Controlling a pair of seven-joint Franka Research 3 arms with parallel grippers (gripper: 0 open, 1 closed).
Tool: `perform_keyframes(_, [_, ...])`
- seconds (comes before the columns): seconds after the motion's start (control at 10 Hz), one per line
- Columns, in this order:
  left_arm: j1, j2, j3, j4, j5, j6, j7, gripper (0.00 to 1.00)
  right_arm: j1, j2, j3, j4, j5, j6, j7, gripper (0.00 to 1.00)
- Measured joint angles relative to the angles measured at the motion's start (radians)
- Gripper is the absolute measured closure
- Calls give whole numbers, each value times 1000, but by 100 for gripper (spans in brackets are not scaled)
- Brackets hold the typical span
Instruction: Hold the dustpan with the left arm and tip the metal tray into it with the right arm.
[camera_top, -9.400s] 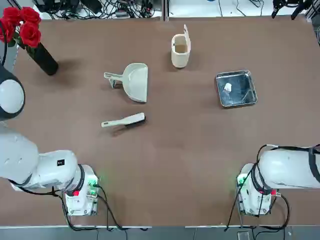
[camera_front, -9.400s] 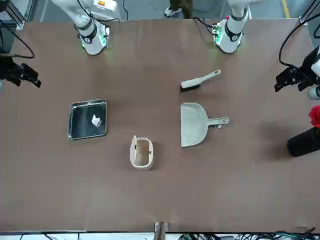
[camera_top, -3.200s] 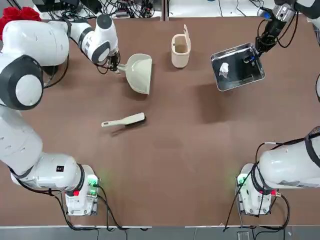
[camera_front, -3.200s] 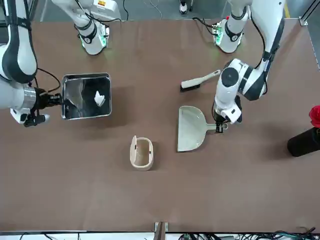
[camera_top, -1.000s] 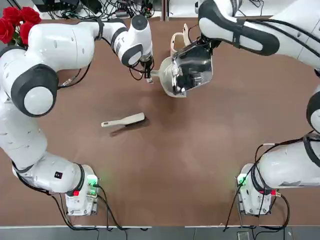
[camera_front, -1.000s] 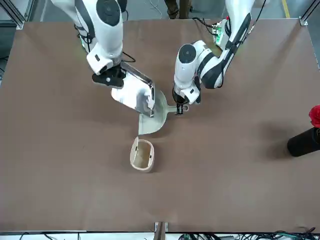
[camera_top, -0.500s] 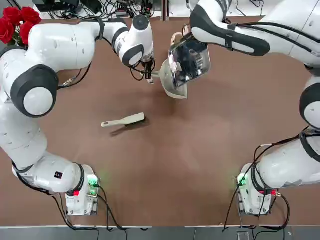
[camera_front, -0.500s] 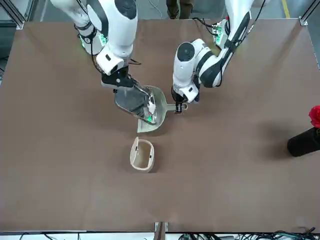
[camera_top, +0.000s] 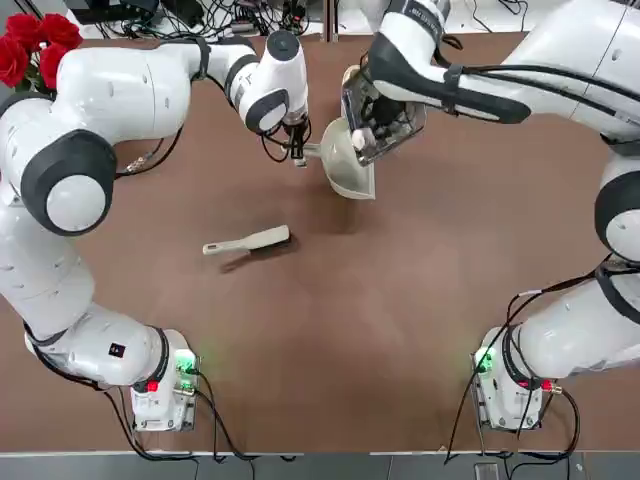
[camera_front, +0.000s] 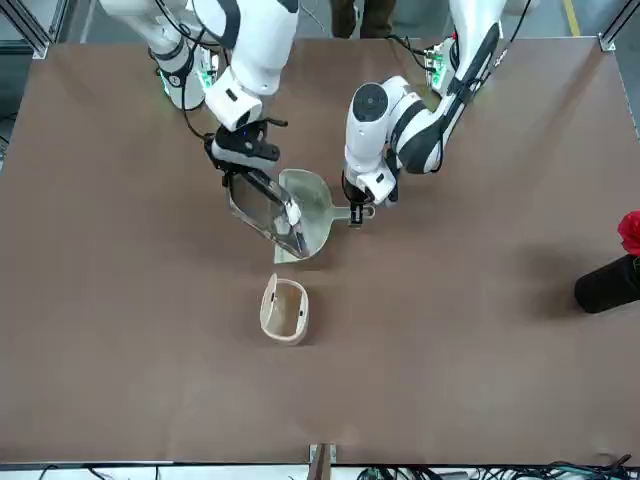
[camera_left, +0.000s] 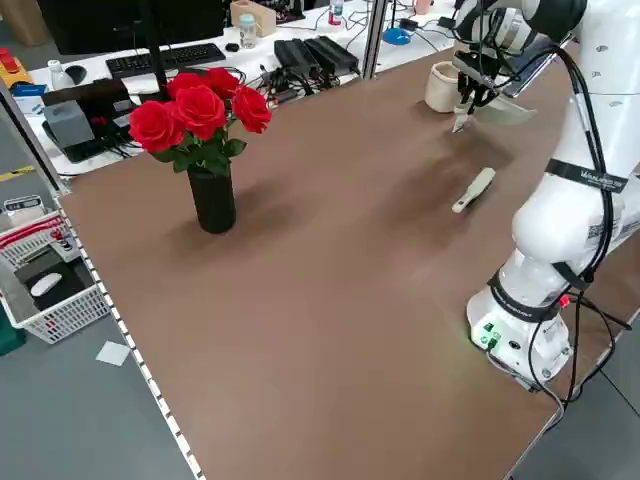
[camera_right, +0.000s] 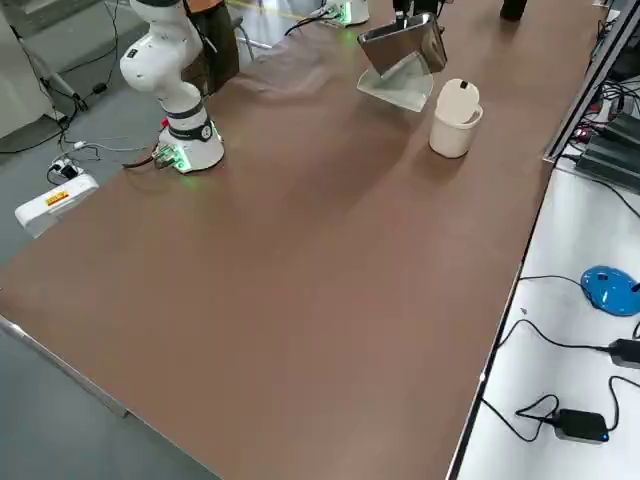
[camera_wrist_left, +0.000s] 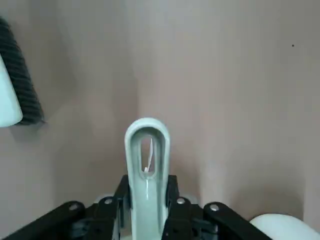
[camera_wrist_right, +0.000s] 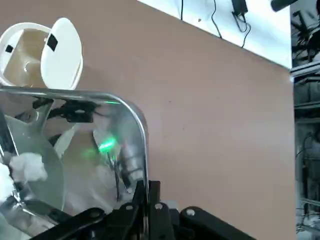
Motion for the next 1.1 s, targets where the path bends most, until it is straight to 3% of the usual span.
perform_keyframes(0.2, [0, 0, 0, 2, 0, -2, 0, 68, 38, 0, 2, 1, -51, -30, 0, 95])
perform_keyframes(0.7, [2, -1, -1, 7, 0, -25, 0, 68, 61, 0, 1, 46, -62, -37, 0, 95])
perform_keyframes(1.1, [21, -18, -1, 11, 0, -102, 8, 68, -24, 3, -4, 57, 26, -40, -19, 95])
